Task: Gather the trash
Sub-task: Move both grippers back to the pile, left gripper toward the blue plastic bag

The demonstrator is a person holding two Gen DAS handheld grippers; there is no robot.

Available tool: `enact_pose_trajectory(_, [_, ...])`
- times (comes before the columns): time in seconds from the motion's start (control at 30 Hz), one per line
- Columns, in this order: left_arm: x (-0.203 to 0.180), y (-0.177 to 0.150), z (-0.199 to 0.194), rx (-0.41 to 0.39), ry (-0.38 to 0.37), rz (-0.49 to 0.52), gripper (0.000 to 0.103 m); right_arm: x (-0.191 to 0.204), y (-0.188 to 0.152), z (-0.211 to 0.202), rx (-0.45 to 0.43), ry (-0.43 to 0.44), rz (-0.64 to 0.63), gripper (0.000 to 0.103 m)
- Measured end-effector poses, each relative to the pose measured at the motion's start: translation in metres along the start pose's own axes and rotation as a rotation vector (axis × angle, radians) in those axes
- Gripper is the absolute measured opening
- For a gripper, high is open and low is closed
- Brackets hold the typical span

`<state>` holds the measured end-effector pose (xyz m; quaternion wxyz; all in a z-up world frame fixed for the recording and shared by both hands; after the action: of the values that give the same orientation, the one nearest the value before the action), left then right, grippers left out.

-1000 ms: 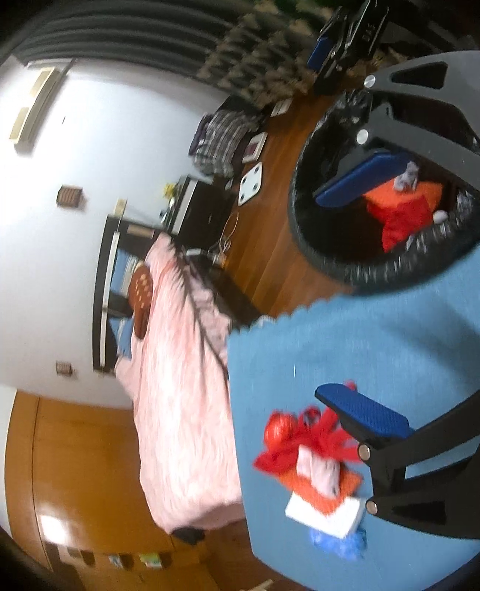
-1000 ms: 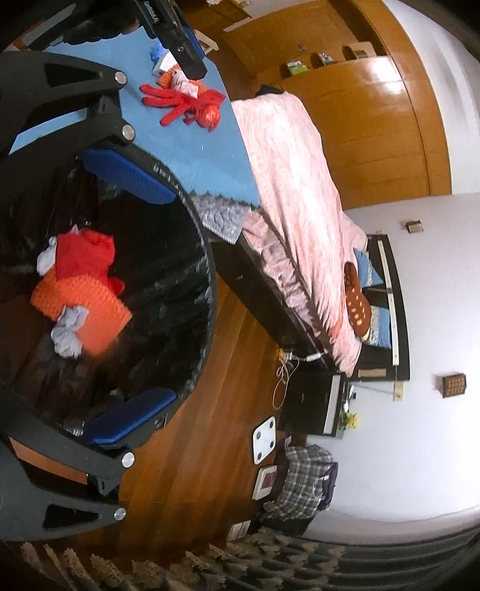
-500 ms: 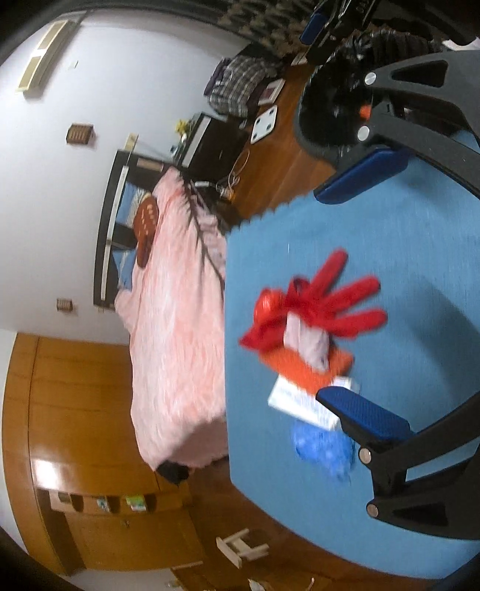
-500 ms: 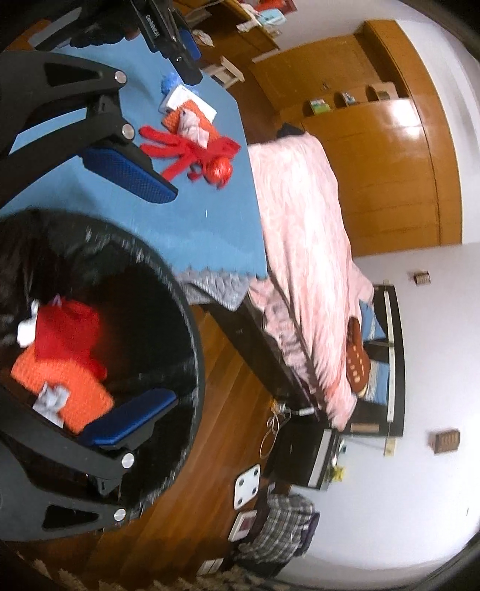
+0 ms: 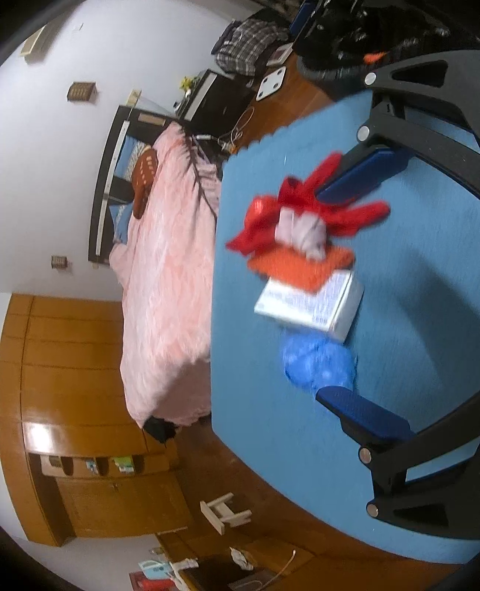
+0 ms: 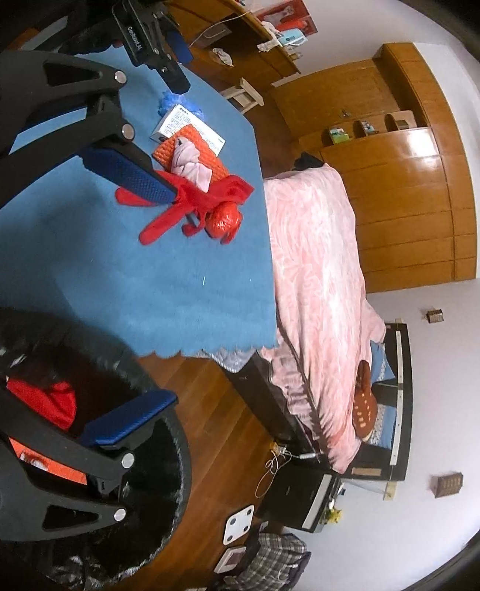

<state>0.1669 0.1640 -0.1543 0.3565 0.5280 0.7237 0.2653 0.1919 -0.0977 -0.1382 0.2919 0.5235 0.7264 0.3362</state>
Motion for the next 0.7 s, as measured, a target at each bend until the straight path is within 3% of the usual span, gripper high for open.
enact_pose_trajectory(0.4, [0.065, 0.01, 0.042, 0.029, 0.08, -0.077, 0.082, 0.044, 0.009, 0.057, 0.043, 0.031, -0.072, 0.098])
enact_pose_trajectory(0.7, [0.082, 0.009, 0.073, 0.08, 0.105, -0.055, 0.069, 0.076, 0.012, 0.075, 0.057, 0.065, -0.133, 0.098])
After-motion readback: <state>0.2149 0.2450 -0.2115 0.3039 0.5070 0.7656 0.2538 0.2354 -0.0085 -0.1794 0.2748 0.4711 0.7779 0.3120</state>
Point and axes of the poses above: each gripper's, at about its wrist camera, not at the fingertips, and z roughly the way its jaws point, x to its left, y to its top, the point moved 7 cm from there along z, roughly the way its jaws point, and after that the axes turned 13 degrees about -z, right-handed, at the moved point
